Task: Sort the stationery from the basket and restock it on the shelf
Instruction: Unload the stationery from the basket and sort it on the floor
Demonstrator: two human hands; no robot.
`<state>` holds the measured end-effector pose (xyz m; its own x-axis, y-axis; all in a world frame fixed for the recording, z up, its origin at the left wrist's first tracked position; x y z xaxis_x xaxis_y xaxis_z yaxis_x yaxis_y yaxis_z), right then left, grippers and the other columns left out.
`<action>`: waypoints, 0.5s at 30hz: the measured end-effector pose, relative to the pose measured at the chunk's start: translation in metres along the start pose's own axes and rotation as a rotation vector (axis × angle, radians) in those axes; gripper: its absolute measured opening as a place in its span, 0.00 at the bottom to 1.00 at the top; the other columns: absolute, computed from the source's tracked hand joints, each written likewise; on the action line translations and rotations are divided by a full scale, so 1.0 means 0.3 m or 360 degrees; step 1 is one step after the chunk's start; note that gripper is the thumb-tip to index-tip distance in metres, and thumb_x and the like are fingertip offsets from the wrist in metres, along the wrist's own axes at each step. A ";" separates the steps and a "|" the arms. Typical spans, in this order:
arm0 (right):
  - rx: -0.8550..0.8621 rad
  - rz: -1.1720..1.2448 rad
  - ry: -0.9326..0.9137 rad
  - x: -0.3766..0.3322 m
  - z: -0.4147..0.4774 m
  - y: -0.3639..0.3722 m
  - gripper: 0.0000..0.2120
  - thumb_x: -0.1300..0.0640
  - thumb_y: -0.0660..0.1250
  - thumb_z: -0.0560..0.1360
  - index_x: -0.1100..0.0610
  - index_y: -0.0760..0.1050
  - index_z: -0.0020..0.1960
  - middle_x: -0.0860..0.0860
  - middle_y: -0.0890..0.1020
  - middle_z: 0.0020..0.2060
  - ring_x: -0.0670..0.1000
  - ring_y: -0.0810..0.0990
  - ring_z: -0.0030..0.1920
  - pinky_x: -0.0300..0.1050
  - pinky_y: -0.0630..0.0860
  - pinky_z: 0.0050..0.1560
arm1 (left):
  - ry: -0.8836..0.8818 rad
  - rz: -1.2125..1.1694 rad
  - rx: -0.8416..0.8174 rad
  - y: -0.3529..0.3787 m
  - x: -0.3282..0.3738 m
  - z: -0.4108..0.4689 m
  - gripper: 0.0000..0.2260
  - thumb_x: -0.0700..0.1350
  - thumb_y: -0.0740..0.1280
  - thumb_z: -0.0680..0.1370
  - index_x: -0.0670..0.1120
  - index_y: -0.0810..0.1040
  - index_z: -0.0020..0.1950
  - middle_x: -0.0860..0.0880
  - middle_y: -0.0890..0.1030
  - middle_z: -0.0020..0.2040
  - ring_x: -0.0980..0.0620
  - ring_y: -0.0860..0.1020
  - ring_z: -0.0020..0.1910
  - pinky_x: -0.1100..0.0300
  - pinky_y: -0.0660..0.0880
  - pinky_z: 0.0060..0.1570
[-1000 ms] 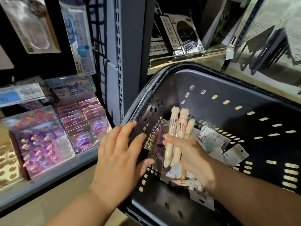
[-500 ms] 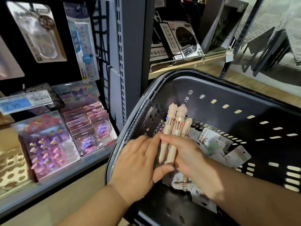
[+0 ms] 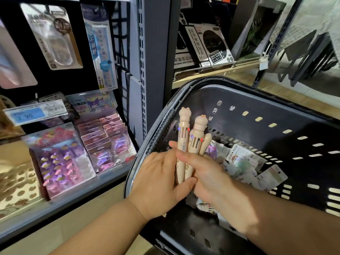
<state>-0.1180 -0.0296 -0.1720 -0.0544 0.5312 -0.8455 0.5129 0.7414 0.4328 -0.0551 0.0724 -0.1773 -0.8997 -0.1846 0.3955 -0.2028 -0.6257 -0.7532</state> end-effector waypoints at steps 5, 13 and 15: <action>-0.0142 -0.0109 -0.0077 -0.007 -0.019 0.025 0.16 0.56 0.71 0.65 0.55 0.81 0.53 0.58 0.84 0.51 0.53 0.83 0.52 0.49 0.77 0.59 | -0.0087 -0.0114 0.0007 0.002 -0.001 0.009 0.19 0.59 0.62 0.74 0.45 0.75 0.52 0.58 0.75 0.40 0.57 0.72 0.42 0.65 0.61 0.44; -0.0119 -0.0067 -0.0028 0.003 -0.004 -0.009 0.22 0.61 0.70 0.64 0.55 0.80 0.59 0.58 0.82 0.57 0.56 0.80 0.61 0.56 0.72 0.66 | -0.0088 -0.0155 -0.0292 -0.021 0.005 0.016 0.31 0.64 0.60 0.69 0.52 0.71 0.68 0.63 0.72 0.51 0.63 0.67 0.53 0.71 0.56 0.55; -0.0173 -0.0083 -0.0012 -0.004 -0.002 -0.011 0.24 0.63 0.69 0.64 0.54 0.80 0.59 0.57 0.83 0.56 0.56 0.79 0.60 0.59 0.68 0.69 | -0.0097 -0.0261 -0.0336 -0.040 0.008 0.020 0.31 0.65 0.59 0.68 0.56 0.67 0.69 0.67 0.72 0.50 0.70 0.65 0.52 0.77 0.53 0.58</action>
<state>-0.1201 -0.0323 -0.1722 -0.0720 0.4883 -0.8697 0.4133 0.8082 0.4196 -0.0524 0.0749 -0.1642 -0.8246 -0.1432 0.5473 -0.4256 -0.4803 -0.7669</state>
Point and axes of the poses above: each hand's wrist, its own z-axis towards the middle knuckle, its own y-axis out of the palm, x = y × z, the point moved 2 cm from there along z, towards the middle knuckle
